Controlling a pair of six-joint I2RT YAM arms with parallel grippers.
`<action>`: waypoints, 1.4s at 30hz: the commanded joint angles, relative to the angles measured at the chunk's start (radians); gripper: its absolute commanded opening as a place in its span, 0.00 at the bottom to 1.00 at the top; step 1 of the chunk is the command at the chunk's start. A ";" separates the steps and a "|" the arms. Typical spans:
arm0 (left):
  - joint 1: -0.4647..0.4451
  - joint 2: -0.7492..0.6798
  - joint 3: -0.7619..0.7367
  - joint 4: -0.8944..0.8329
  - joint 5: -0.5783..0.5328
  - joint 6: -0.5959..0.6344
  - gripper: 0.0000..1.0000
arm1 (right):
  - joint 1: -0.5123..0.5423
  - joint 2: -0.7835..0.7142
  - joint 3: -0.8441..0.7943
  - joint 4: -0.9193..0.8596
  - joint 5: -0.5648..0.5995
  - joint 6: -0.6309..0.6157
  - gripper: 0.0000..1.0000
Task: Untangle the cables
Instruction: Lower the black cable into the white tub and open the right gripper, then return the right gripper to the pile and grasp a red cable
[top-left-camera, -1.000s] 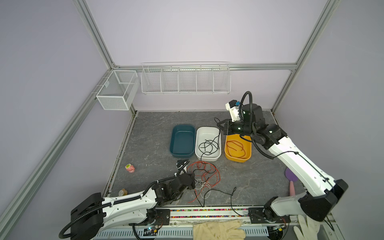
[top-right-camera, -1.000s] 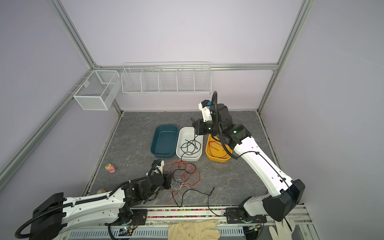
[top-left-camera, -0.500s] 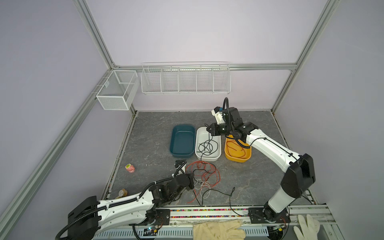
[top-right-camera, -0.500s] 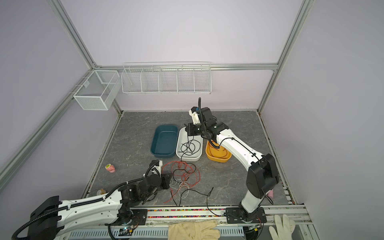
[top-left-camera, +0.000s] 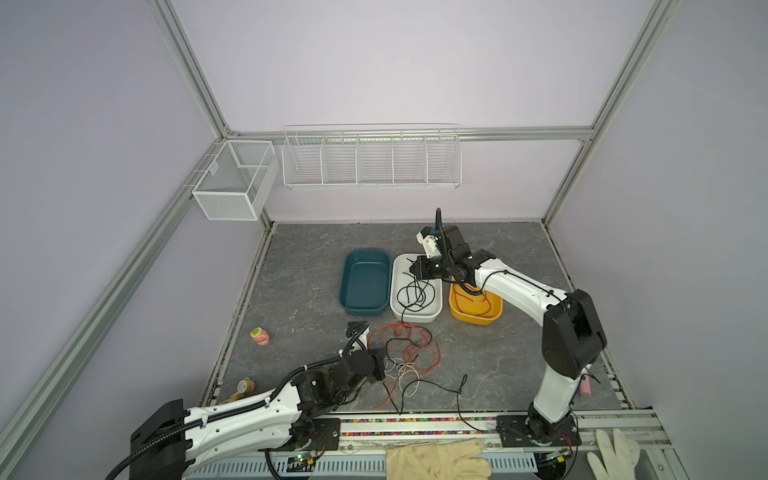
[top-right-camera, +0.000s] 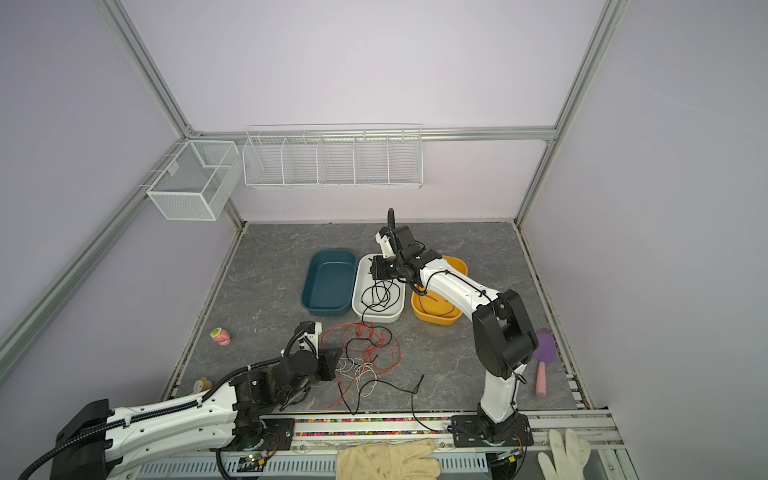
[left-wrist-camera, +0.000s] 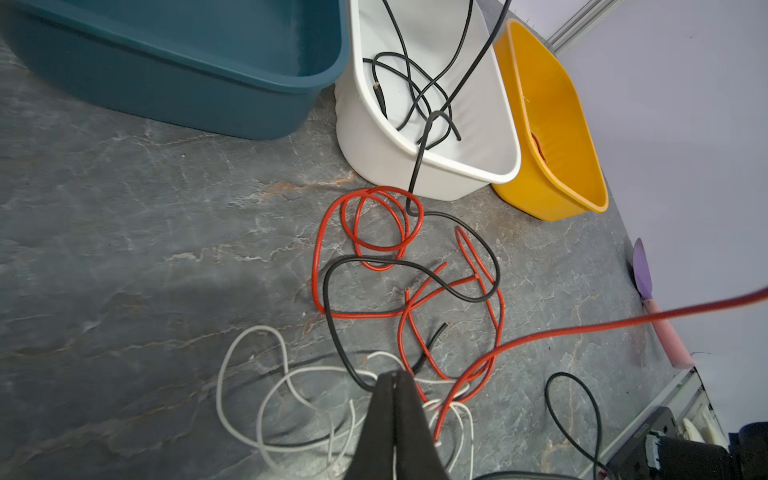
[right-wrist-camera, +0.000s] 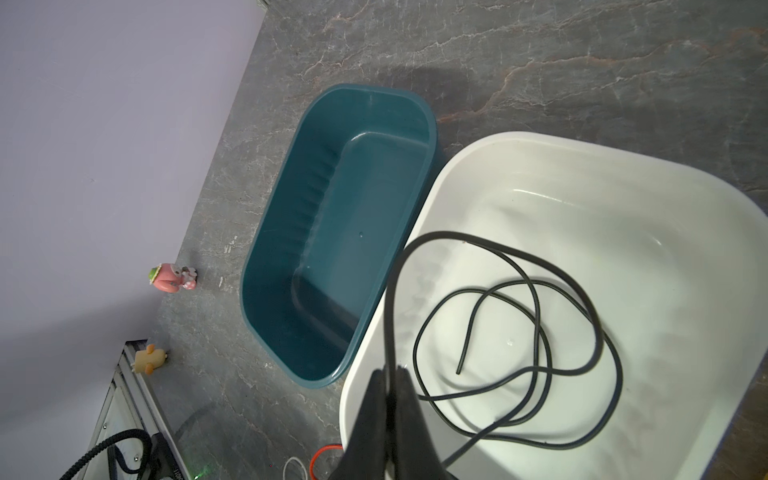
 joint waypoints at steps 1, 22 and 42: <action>0.002 -0.018 -0.019 -0.019 -0.015 -0.008 0.00 | -0.004 0.012 -0.007 0.006 0.011 0.007 0.08; 0.002 0.005 -0.014 0.000 -0.003 -0.011 0.00 | 0.010 0.014 0.114 -0.216 0.108 0.009 0.43; 0.003 0.063 0.038 0.004 0.014 0.018 0.00 | 0.134 -0.475 -0.220 -0.125 0.032 -0.106 0.68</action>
